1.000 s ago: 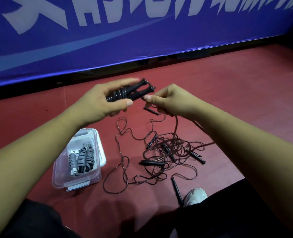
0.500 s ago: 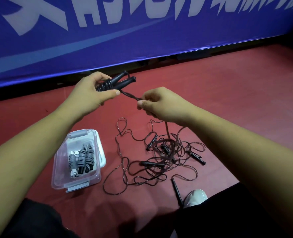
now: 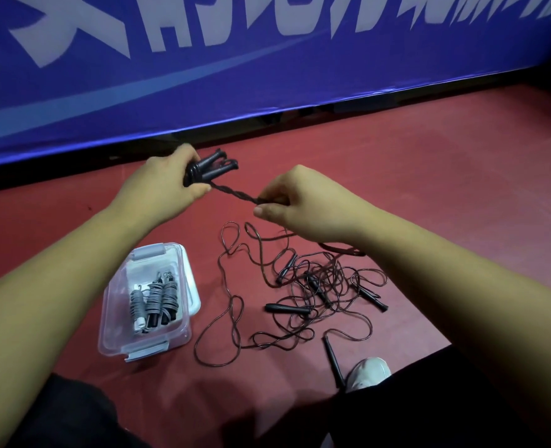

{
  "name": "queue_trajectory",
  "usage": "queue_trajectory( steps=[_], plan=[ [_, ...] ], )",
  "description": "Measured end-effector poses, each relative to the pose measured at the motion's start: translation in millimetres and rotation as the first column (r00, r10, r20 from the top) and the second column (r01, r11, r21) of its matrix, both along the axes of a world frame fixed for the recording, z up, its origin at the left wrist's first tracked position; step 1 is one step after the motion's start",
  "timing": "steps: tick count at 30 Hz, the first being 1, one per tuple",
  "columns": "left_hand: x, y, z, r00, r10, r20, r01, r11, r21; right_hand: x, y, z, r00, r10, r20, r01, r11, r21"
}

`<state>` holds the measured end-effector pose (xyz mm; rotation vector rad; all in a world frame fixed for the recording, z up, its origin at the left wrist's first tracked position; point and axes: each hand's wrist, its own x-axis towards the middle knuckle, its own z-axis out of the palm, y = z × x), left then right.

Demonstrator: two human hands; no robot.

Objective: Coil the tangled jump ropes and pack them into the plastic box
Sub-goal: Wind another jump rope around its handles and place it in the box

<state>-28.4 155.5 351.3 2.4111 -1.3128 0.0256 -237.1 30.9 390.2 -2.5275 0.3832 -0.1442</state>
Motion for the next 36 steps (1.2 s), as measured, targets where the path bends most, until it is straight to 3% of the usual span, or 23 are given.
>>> queue_trajectory(
  steps=[6, 10, 14, 20, 24, 29, 32, 34, 36],
  plan=[
    [-25.2, -9.3, -28.2, 0.979, -0.203, -0.011, 0.191, 0.898, 0.395, 2.0, -2.3, 4.0, 0.998, 0.037, 0.045, -0.029, 0.987, -0.159],
    [-45.4, -11.2, -38.1, 0.960, -0.281, -0.024, 0.262, 0.856, 0.445, -3.1, -20.1, 5.3, 0.996, -0.028, 0.083, 0.044, 0.980, -0.195],
    [-55.0, -11.0, -26.4, 0.955, -0.291, -0.057, 0.289, 0.871, 0.398, -6.2, -29.1, 7.8, 0.990, -0.065, 0.127, 0.093, 0.968, -0.232],
    [-58.4, -7.4, -18.3, 0.914, -0.404, 0.018, 0.373, 0.859, 0.350, -1.8, -35.6, 7.9, 0.975, -0.113, 0.191, 0.159, 0.956, -0.247],
    [-55.7, 0.5, -10.1, 0.840, -0.533, -0.102, 0.538, 0.794, 0.283, 0.6, -40.3, 4.3, 0.977, -0.121, 0.178, 0.158, 0.964, -0.212],
    [-61.0, 7.9, -3.8, 0.723, -0.648, -0.242, 0.673, 0.738, 0.034, 4.2, -44.5, -2.8, 0.983, -0.118, 0.141, 0.138, 0.979, -0.147],
    [-62.9, 8.8, -2.7, 0.713, -0.630, -0.307, 0.629, 0.769, -0.117, 3.9, -45.5, -8.4, 0.984, -0.121, 0.132, 0.134, 0.986, -0.094],
    [-61.1, 8.5, -1.6, 0.734, -0.578, -0.356, 0.540, 0.815, -0.211, 2.3, -45.4, -10.5, 0.984, -0.133, 0.120, 0.138, 0.990, -0.041],
    [-58.6, 8.1, 1.5, 0.701, -0.546, -0.459, 0.448, 0.837, -0.313, 2.1, -44.8, -12.2, 0.985, -0.149, 0.091, 0.148, 0.989, 0.018]
  ],
)
